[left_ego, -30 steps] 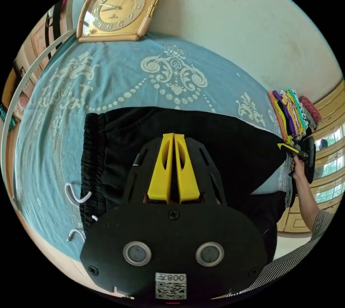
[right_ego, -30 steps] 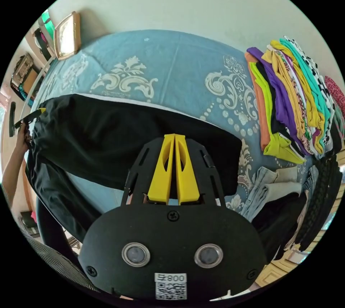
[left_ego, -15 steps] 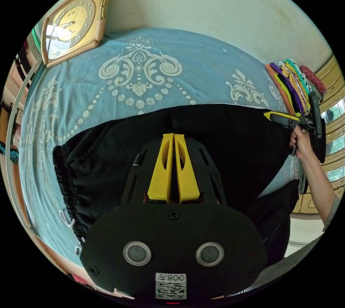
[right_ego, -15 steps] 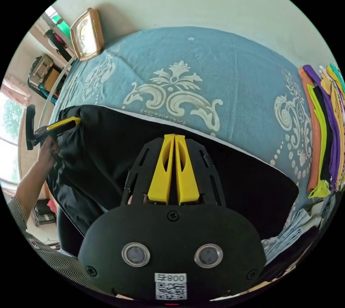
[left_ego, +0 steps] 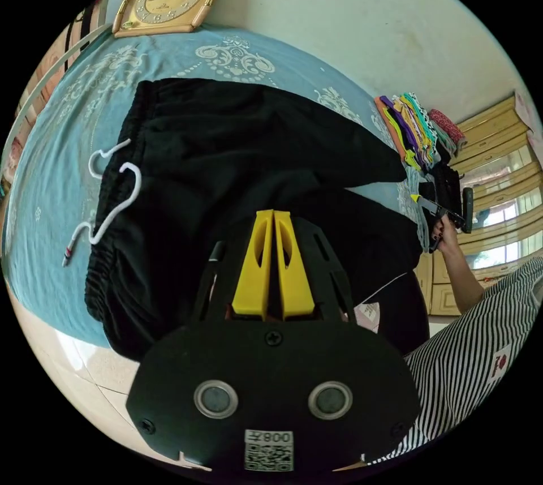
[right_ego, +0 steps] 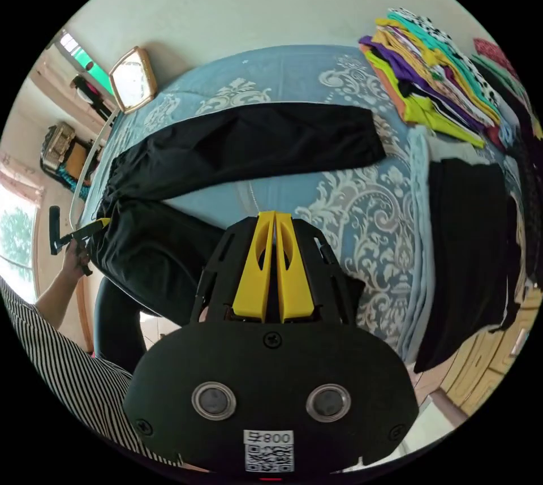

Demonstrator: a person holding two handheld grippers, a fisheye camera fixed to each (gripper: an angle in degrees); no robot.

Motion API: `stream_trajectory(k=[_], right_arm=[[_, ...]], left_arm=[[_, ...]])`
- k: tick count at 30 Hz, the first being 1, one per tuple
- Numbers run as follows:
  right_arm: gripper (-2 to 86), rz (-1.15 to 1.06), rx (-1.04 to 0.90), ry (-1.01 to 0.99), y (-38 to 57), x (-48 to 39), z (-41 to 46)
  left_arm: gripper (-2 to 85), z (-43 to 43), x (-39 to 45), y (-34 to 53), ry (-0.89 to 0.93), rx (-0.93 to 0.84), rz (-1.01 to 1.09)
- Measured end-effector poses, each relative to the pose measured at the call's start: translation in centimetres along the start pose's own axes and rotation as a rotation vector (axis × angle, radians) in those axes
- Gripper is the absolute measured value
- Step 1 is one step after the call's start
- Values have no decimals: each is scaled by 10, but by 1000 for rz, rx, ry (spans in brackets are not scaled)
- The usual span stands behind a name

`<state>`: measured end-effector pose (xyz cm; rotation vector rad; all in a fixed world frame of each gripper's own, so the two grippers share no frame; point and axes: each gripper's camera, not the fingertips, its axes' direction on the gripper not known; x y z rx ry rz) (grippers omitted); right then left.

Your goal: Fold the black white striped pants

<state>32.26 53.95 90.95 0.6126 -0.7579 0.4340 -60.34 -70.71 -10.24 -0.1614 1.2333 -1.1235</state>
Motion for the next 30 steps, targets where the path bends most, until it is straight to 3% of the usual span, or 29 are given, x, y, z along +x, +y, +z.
stream_trajectory(k=[5, 16, 21, 30], right_arm=[[0, 215, -21, 46, 52, 52, -14], [30, 283, 21, 232, 96, 85, -46], [61, 318, -71, 91, 105, 111, -28], [12, 309, 12, 31, 106, 130, -59]], left_arm=[[4, 34, 55, -13, 62, -28, 83], [46, 77, 131, -57, -58, -121, 281], [21, 88, 146, -59, -94, -163, 278], [5, 67, 168, -58, -51, -93, 239]])
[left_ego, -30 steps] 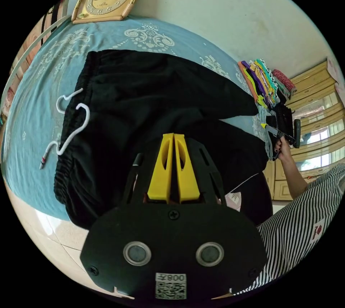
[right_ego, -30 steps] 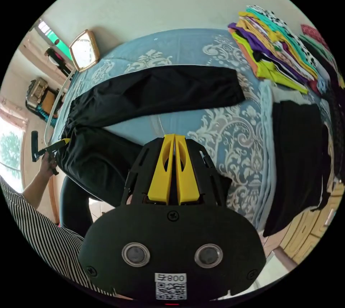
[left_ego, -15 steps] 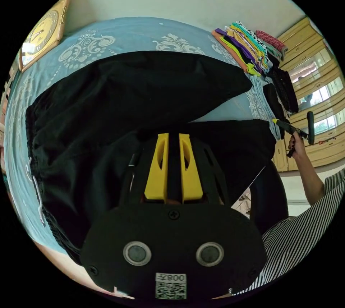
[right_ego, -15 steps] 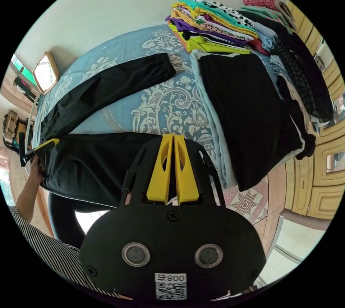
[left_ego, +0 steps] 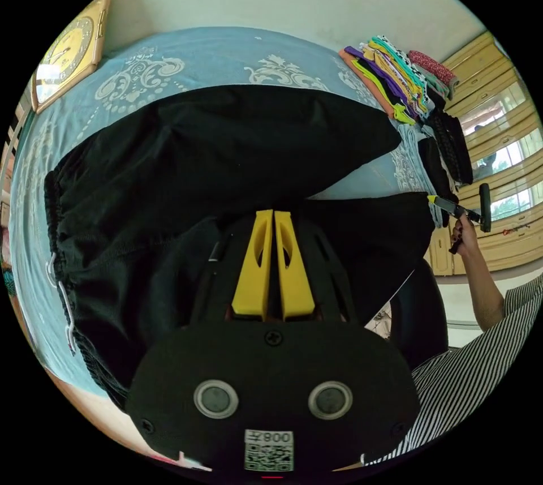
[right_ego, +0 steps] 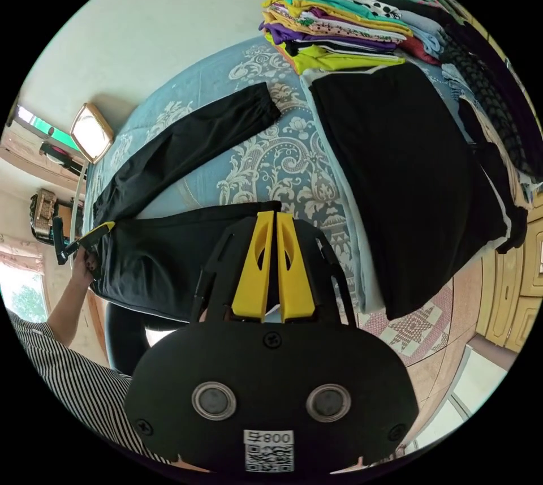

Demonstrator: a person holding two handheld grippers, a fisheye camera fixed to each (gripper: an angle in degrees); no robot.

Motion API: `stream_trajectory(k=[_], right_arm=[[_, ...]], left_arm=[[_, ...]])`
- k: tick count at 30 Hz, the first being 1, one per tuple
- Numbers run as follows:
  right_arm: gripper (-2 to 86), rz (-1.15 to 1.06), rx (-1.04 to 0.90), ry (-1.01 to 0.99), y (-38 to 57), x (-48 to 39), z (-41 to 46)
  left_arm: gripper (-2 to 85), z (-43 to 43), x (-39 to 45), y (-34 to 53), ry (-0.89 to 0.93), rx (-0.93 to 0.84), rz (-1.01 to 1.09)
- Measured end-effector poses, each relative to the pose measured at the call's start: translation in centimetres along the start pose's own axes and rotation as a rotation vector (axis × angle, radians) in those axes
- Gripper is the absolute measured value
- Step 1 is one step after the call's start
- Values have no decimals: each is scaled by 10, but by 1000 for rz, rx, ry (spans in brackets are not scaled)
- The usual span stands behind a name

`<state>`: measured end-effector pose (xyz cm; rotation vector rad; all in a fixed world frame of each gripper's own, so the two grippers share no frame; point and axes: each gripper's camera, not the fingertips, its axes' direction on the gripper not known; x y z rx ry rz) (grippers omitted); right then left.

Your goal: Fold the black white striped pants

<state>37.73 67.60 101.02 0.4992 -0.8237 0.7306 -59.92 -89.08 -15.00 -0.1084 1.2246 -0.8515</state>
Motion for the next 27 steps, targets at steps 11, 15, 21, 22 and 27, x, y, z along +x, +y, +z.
stream_trajectory(k=[11, 15, 21, 22, 27], right_arm=[[-1, 23, -38, 48, -25, 22, -4], [8, 12, -30, 28, 0, 25, -21], [44, 35, -130, -6, 41, 38, -4], [42, 52, -136, -19, 43, 43, 0], [9, 15, -177, 17, 39, 46, -2]], left_arm=[[15, 2, 10, -1, -32, 3, -24], [18, -13, 18, 25, 35, 43, -22], [14, -1, 38, 68, 87, -37, -9], [13, 1, 38, 72, 89, -47, -14], [5, -1, 34, 97, 94, -68, -53]])
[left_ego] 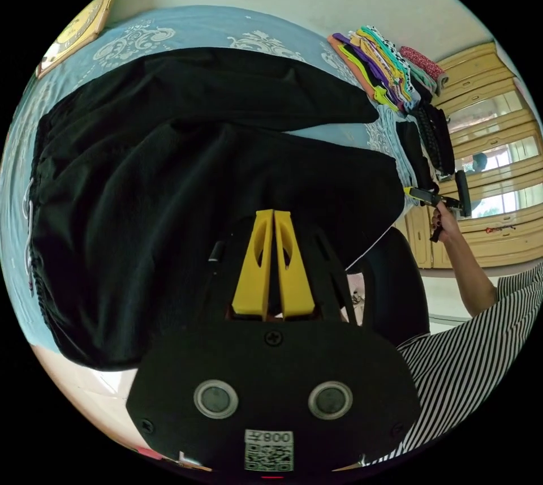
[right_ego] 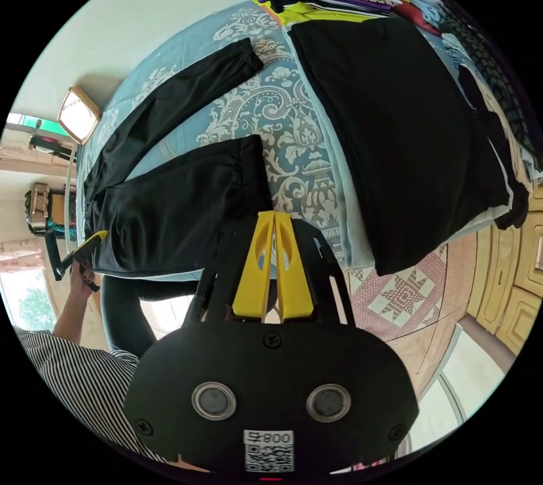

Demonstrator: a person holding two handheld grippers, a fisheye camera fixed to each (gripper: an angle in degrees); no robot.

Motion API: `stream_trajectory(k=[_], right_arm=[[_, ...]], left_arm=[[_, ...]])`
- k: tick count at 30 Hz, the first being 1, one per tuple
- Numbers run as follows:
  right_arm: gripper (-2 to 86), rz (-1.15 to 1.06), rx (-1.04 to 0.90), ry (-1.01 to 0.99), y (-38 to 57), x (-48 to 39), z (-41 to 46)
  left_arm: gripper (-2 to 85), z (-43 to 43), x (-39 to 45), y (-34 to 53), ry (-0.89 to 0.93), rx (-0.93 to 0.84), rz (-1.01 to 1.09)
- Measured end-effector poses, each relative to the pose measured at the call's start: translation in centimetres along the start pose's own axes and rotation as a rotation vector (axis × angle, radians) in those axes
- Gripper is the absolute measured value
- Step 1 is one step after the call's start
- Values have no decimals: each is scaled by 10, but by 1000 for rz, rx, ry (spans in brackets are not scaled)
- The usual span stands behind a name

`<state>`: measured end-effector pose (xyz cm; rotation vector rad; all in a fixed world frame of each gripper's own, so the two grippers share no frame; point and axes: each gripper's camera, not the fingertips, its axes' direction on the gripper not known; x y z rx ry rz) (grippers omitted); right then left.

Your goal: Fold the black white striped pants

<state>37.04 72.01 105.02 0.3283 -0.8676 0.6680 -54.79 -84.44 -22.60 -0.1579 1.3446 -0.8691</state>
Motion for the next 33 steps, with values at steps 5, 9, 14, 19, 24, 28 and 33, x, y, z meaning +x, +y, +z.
stream_trajectory(k=[5, 9, 14, 19, 24, 28, 33], right_arm=[[8, -21, 35, 5, 11, 11, -19], [34, -7, 61, 20, 15, 5, -16], [78, 36, 23, -120, 10, 9, 10], [55, 54, 6, -111, 7, 7, 25], [39, -12, 32, 5, 18, -6, 2], [50, 33, -59, -7, 13, 4, 33], [40, 45, 48, -26, 17, -12, 16]], left_arm=[[5, -18, -16, 23, 4, 40, -34], [12, -16, -26, 42, 47, 15, -35], [18, -2, -22, 58, 82, -34, 19], [12, 16, -26, 73, 35, -87, 48], [5, 6, -38, 91, 71, -88, 54], [4, 10, -54, 108, 100, -97, 28], [3, -37, -90, 143, 86, -7, -23]])
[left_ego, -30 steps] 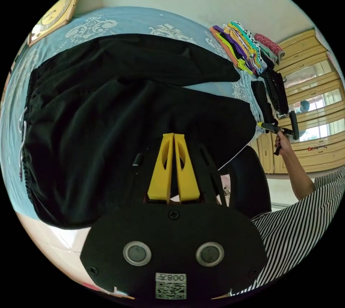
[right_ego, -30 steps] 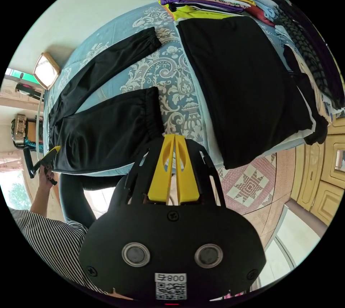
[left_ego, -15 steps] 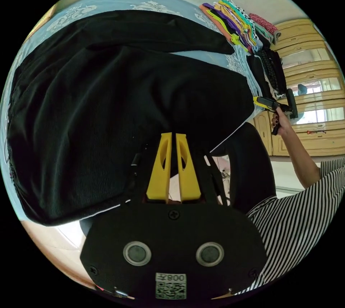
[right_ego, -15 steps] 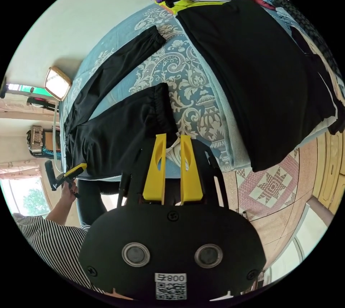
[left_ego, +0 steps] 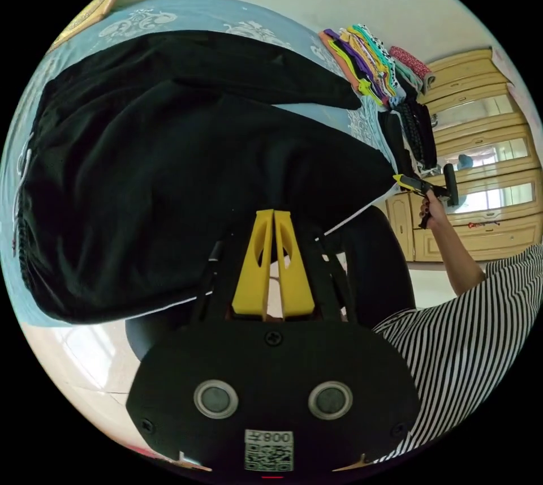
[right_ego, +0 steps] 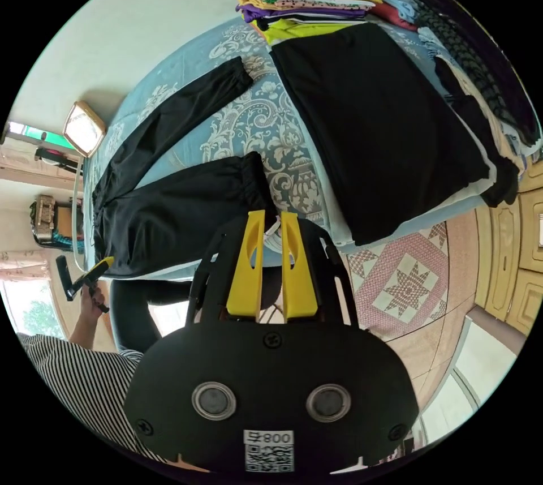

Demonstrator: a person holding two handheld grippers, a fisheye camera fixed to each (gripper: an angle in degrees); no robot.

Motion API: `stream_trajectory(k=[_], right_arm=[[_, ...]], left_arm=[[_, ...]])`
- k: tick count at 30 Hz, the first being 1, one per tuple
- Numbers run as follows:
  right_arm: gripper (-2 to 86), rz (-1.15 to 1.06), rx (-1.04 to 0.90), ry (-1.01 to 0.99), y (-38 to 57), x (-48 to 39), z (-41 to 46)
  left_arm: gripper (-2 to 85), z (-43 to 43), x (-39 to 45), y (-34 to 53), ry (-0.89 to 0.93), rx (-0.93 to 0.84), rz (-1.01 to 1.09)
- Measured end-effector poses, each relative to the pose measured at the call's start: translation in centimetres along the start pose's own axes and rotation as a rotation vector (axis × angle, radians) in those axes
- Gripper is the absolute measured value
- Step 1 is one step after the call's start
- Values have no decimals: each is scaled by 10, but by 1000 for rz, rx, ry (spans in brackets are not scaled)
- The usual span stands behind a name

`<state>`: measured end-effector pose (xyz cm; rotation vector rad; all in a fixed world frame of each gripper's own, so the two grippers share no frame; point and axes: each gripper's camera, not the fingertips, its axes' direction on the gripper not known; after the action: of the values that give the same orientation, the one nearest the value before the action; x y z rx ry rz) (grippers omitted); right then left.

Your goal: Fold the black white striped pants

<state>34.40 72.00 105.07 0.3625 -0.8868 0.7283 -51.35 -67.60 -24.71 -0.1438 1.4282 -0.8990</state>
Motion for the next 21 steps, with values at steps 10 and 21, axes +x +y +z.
stream_trajectory(k=[10, 21], right_arm=[[0, -159, 54, -7, -16, -102, 27], [-1, -497, -147, 282, -18, -235, 154]], left_arm=[[2, -123, -162, 109, -279, 263, -446], [13, -158, -231, 159, -299, 359, -523]])
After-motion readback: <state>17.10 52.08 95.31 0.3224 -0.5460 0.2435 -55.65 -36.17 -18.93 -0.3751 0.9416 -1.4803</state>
